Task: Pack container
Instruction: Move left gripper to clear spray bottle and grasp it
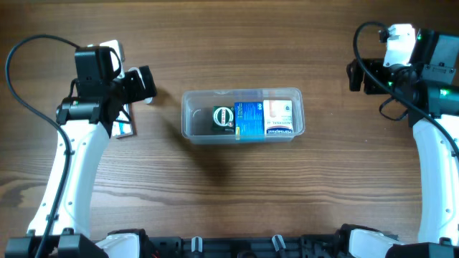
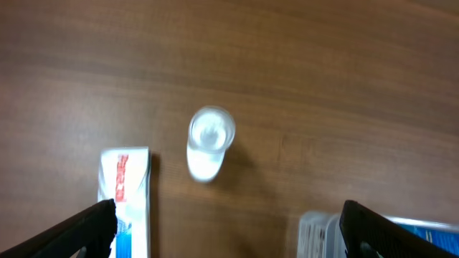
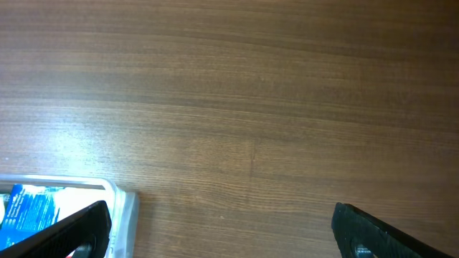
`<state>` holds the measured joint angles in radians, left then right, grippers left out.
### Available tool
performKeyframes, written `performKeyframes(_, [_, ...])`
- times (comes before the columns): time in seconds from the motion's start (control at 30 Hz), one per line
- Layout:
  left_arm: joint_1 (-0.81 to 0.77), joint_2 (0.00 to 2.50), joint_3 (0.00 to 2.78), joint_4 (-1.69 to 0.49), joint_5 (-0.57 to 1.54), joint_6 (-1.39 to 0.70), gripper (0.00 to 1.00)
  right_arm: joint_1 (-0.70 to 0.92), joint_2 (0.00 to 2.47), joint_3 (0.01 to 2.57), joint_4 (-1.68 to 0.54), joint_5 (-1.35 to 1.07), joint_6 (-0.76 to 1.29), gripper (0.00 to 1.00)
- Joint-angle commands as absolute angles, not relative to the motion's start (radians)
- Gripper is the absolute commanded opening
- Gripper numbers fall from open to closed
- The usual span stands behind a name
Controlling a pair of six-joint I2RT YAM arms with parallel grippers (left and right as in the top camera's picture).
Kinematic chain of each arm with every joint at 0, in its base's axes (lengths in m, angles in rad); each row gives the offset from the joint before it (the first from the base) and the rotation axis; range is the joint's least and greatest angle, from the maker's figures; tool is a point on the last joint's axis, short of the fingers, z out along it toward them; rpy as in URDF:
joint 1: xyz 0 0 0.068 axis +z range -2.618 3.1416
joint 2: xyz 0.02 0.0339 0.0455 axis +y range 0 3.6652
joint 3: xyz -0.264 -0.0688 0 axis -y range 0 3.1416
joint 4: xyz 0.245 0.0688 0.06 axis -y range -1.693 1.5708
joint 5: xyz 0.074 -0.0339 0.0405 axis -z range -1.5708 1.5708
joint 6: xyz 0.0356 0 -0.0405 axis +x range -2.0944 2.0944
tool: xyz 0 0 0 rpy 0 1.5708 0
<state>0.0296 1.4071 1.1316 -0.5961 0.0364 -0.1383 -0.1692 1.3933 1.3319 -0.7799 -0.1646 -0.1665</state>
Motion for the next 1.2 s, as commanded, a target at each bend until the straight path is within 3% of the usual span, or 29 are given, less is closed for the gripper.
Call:
performKeyframes(0.0, [0.028,1.463,1.13,-0.529,0.078,-0.08,1.0,-0.17,1.399,1.333,-0.778,-0.181,-0.177,1.0])
performKeyframes(0.2, [0.028,1.604,1.13,-0.463,0.078,0.052,1.0,-0.17,1.399,1.333,-0.778,-0.181,-0.177,1.0])
performKeyframes(0.4, [0.029,1.718,1.13,-0.427,0.078,0.052,0.99,-0.17,1.399,1.333,-0.778,-0.181,-0.177,1.0])
performKeyframes(0.57, [0.029,1.734,1.13,-0.399,0.078,0.052,0.91,-0.17,1.399,1.333,-0.778,-0.181,-0.177,1.0])
performKeyframes(0.63, [0.029,1.736,1.13,-0.396,0.076,0.052,0.8,-0.17,1.399,1.333,-0.778,-0.181,-0.177,1.0])
performKeyframes(0.73, [0.029,1.738,1.13,-0.394,0.052,0.052,0.75,-0.17,1.399,1.333,-0.778,-0.181,-0.177,1.0])
performKeyframes(0.8, [0.029,1.75,1.13,-0.393,0.052,0.052,0.67,-0.17,1.399,1.333,-0.778,-0.181,-0.177,1.0])
performKeyframes(0.9, [0.029,1.762,1.13,-0.39,0.051,0.052,0.75,-0.17,1.399,1.333,-0.778,-0.181,-0.177,1.0])
performKeyframes(1.0, [0.03,1.762,1.13,-0.38,0.051,0.052,0.64,-0.17,1.399,1.333,-0.778,-0.181,-0.176,1.0])
performKeyframes(1.17, [0.031,1.762,1.13,-0.38,0.051,0.052,0.58,-0.17,1.399,1.333,-0.778,-0.181,-0.177,1.0])
